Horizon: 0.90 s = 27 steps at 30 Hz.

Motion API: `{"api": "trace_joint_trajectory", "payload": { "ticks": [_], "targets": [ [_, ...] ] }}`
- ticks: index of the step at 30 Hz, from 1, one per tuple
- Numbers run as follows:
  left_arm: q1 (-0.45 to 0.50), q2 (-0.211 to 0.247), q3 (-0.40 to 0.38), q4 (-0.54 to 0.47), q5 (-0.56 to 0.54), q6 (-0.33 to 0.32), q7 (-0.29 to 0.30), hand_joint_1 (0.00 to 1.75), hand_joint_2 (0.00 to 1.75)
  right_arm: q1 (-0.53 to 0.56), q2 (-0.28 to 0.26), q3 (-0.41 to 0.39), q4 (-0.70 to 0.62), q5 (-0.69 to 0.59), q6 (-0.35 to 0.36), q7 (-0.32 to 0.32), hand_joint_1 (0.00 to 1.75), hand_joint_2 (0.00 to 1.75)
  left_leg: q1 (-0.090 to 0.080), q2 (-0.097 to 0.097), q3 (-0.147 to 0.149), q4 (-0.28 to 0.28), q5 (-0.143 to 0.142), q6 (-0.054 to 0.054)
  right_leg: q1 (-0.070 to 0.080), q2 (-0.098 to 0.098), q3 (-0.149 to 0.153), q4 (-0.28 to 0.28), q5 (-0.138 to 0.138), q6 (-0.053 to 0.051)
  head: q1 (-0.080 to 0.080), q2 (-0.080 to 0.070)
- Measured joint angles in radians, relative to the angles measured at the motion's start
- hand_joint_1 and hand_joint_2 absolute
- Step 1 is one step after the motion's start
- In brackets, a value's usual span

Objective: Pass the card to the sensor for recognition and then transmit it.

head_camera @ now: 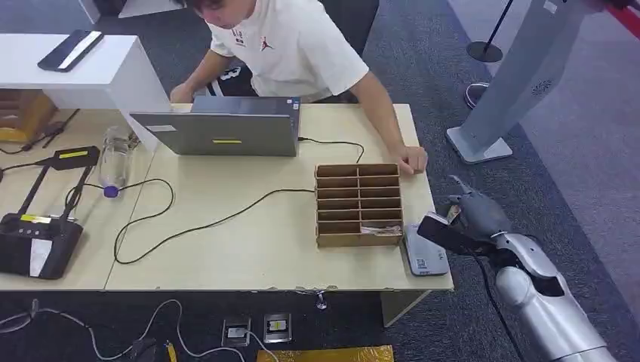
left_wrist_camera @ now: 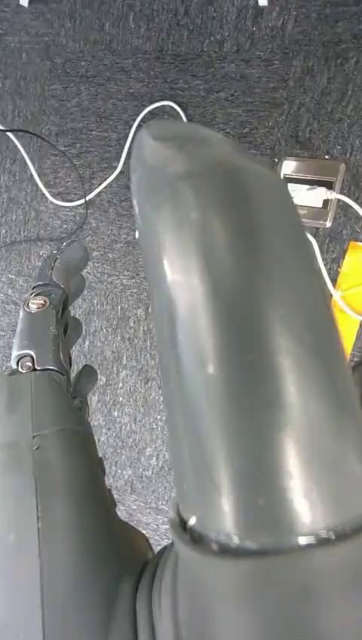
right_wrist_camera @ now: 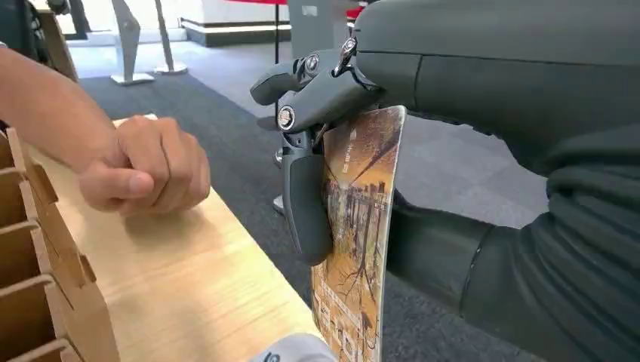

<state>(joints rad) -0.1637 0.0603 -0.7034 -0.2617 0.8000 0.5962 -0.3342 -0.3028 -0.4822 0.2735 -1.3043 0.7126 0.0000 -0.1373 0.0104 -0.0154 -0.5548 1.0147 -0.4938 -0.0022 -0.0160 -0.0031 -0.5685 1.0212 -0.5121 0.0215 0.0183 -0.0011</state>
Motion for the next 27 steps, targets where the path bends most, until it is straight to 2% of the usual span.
{"api": "trace_joint_trajectory", "payload": {
  "ticks": [27],
  "targets": [
    [0.0, 0.009, -0.003, -0.007, -0.014, -0.003, -0.013, 0.0, 0.0, 0.085, 0.0, 0.032, 0.002, -0.033, -0.01, 0.063, 1.75, 1.75, 0.0, 0.0, 0.0, 0.0, 0.0, 0.0, 0.0, 0.0, 0.0, 0.0, 0.0, 0.0, 0.0, 0.0]
  ]
}}
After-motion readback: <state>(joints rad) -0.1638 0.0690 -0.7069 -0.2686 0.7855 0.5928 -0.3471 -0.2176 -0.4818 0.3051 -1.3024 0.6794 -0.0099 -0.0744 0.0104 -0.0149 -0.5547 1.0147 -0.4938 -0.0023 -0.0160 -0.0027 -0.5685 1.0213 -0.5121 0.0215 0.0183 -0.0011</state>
